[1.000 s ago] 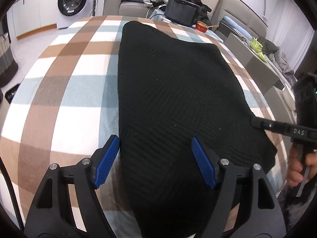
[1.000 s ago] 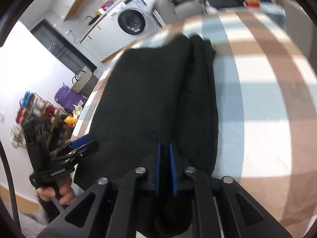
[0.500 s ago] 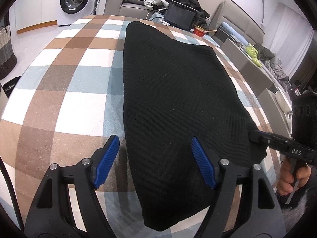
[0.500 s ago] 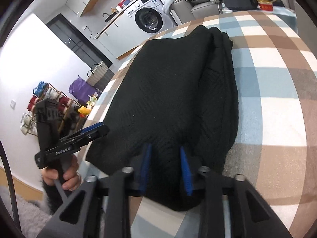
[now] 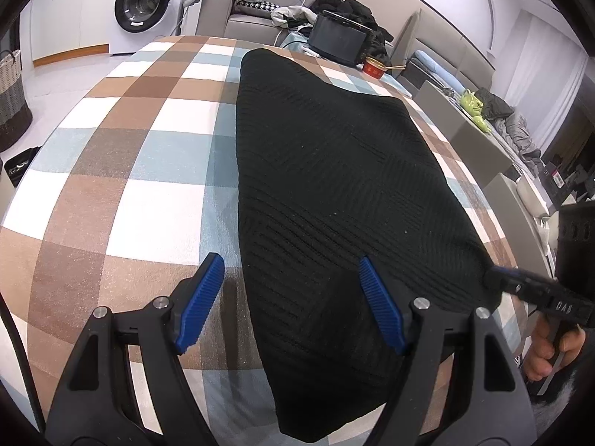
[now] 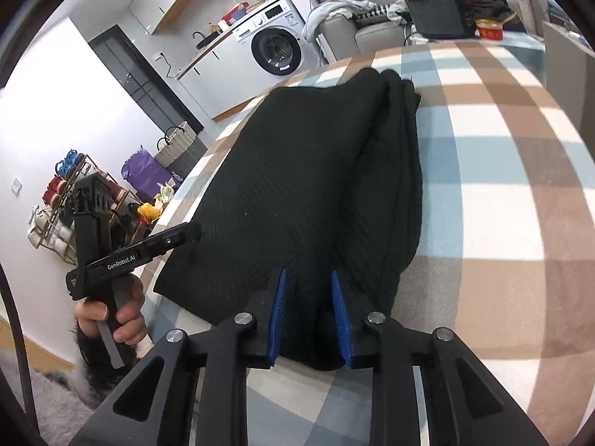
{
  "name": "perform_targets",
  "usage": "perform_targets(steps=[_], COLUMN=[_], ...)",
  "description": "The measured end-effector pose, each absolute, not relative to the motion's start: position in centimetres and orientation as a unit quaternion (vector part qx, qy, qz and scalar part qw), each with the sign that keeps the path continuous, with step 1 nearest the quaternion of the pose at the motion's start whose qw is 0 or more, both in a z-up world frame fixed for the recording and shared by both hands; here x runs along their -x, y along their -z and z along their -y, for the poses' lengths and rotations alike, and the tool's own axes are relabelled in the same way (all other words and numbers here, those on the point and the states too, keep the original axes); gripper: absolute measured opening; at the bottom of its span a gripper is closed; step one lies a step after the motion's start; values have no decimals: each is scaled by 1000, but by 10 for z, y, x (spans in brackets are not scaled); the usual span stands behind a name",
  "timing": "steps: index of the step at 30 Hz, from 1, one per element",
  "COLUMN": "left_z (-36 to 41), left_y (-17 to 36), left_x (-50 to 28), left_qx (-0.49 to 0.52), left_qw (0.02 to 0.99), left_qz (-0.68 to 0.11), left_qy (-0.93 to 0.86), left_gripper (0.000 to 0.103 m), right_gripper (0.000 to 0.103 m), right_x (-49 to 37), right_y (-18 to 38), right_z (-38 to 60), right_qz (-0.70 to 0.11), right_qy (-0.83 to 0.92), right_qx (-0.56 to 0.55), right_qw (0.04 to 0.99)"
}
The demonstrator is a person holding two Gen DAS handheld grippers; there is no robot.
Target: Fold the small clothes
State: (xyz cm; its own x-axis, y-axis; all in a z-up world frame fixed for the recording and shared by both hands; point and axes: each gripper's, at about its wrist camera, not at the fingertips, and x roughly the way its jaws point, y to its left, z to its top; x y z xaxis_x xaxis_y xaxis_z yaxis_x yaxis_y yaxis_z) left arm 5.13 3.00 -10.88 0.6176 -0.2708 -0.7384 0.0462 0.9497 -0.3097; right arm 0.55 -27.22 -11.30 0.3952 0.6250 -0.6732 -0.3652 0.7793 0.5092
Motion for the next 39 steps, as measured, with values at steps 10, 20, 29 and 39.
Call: perform_targets(steps=[10, 20, 29, 39], left_z=[-36, -30, -31, -45], left_y=[110, 110, 113, 118], left_x=[-46, -45, -46, -49], left_qx=[147, 131, 125, 145], left_qw=[887, 889, 887, 884], left_qz=[-429, -429, -434, -437], left_qy=[91, 89, 95, 82], left_gripper=[73, 73, 73, 73], right_gripper=[11, 40, 8, 47], right_x=[7, -75, -192, -160], right_y=[113, 89, 111, 100], right_z=[254, 254, 239, 256], right_qz=[-467, -438, -472, -466], right_qy=[-300, -264, -225, -195], right_qx=[-82, -110, -155, -115], right_qw=[828, 852, 838, 856])
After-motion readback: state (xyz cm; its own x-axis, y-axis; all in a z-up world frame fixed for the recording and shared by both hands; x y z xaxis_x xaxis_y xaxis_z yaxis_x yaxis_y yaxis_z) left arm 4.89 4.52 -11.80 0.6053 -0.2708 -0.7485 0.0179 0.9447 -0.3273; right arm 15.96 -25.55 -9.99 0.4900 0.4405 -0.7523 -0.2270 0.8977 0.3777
